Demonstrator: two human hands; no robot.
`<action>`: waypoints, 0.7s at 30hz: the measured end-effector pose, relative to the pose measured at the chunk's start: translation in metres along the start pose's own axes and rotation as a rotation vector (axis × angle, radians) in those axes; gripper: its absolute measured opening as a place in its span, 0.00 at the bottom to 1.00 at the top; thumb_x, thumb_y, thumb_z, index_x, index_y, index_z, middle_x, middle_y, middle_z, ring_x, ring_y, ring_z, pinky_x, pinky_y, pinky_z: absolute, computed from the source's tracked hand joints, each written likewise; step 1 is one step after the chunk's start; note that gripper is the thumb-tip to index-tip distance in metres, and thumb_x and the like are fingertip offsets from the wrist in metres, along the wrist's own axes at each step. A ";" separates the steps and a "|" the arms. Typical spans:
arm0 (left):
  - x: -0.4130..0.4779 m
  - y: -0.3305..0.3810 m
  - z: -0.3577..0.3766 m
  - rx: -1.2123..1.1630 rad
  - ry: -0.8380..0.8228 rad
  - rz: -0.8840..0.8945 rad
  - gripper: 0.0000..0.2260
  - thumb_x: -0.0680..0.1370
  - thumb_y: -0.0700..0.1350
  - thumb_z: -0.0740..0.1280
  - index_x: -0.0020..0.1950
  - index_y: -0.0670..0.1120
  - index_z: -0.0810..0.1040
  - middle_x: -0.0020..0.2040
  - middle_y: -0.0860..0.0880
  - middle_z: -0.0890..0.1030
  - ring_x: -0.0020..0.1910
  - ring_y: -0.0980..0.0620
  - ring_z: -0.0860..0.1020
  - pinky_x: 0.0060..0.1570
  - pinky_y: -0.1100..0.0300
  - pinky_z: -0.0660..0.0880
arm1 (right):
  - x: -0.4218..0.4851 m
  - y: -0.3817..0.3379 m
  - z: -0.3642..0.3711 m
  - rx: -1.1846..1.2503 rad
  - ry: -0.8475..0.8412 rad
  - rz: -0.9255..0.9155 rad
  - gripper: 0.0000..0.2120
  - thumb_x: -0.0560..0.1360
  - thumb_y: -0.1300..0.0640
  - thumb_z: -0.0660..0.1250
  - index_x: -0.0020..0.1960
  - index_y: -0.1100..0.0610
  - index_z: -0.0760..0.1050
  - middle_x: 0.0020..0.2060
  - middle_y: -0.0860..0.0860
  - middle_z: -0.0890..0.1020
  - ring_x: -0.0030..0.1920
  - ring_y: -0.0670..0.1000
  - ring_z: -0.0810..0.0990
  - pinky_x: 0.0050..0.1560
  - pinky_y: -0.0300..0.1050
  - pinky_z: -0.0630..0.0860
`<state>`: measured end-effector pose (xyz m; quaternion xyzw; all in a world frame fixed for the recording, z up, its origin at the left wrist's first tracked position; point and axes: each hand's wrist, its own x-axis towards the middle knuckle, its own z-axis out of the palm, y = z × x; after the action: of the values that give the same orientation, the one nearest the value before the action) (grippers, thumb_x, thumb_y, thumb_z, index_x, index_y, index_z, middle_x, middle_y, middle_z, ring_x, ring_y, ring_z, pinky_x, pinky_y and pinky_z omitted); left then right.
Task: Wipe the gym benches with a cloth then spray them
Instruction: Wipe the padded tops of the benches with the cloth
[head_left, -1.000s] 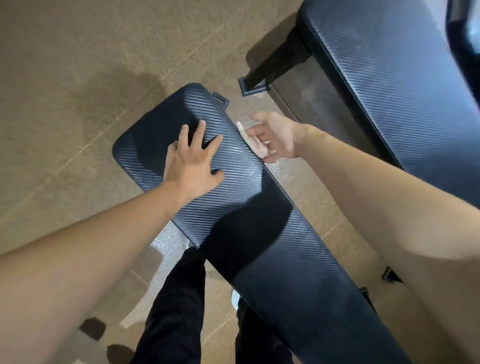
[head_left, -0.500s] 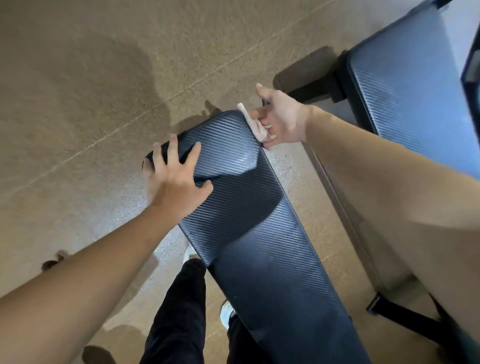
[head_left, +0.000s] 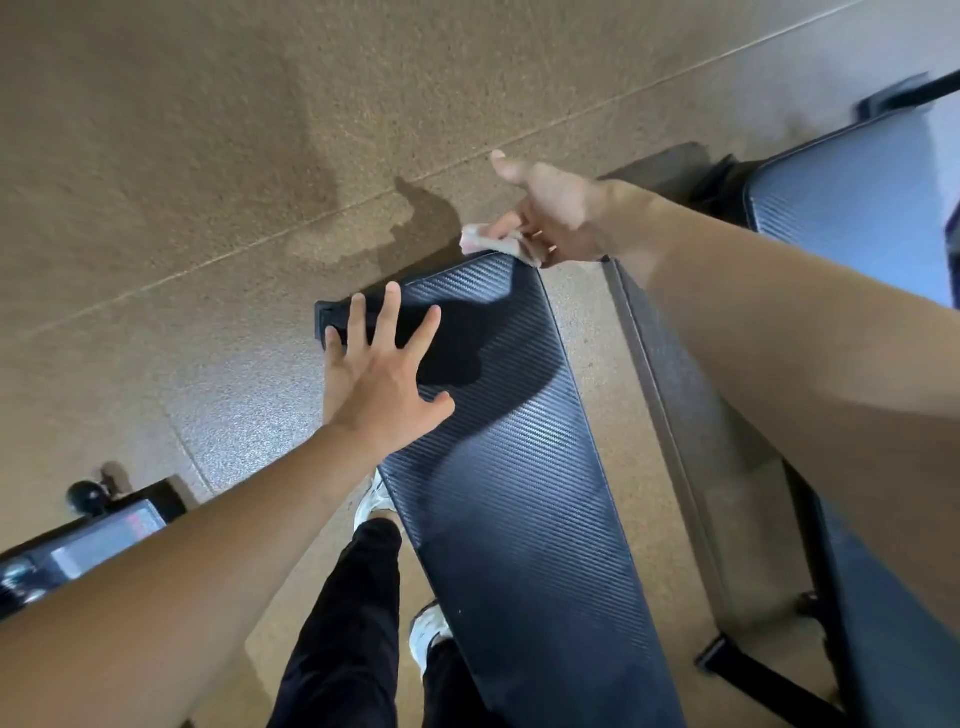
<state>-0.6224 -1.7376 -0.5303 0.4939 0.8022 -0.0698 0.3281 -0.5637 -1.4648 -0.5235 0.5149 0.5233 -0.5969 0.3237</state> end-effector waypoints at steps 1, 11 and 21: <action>0.000 -0.001 -0.002 -0.009 0.002 0.000 0.42 0.72 0.68 0.68 0.82 0.59 0.56 0.84 0.44 0.48 0.81 0.33 0.51 0.75 0.32 0.58 | 0.002 -0.005 0.005 -0.018 0.015 -0.021 0.45 0.78 0.27 0.45 0.66 0.64 0.78 0.45 0.54 0.80 0.39 0.50 0.67 0.43 0.48 0.65; 0.074 -0.009 -0.057 -0.415 0.196 0.106 0.27 0.77 0.55 0.72 0.74 0.50 0.73 0.72 0.50 0.73 0.70 0.45 0.72 0.66 0.50 0.68 | 0.016 -0.022 0.036 0.231 -0.172 -0.131 0.40 0.75 0.26 0.50 0.57 0.61 0.76 0.38 0.53 0.77 0.43 0.54 0.76 0.52 0.50 0.73; 0.115 -0.017 -0.058 -0.500 0.027 0.234 0.08 0.79 0.48 0.72 0.58 0.51 0.83 0.48 0.54 0.81 0.45 0.51 0.80 0.43 0.57 0.72 | -0.009 0.008 0.032 0.425 0.172 -0.389 0.18 0.83 0.47 0.60 0.57 0.62 0.78 0.51 0.56 0.81 0.46 0.51 0.78 0.49 0.45 0.74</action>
<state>-0.6972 -1.6346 -0.5577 0.4877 0.7364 0.1750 0.4350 -0.5628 -1.4989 -0.5203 0.5098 0.5010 -0.6981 0.0425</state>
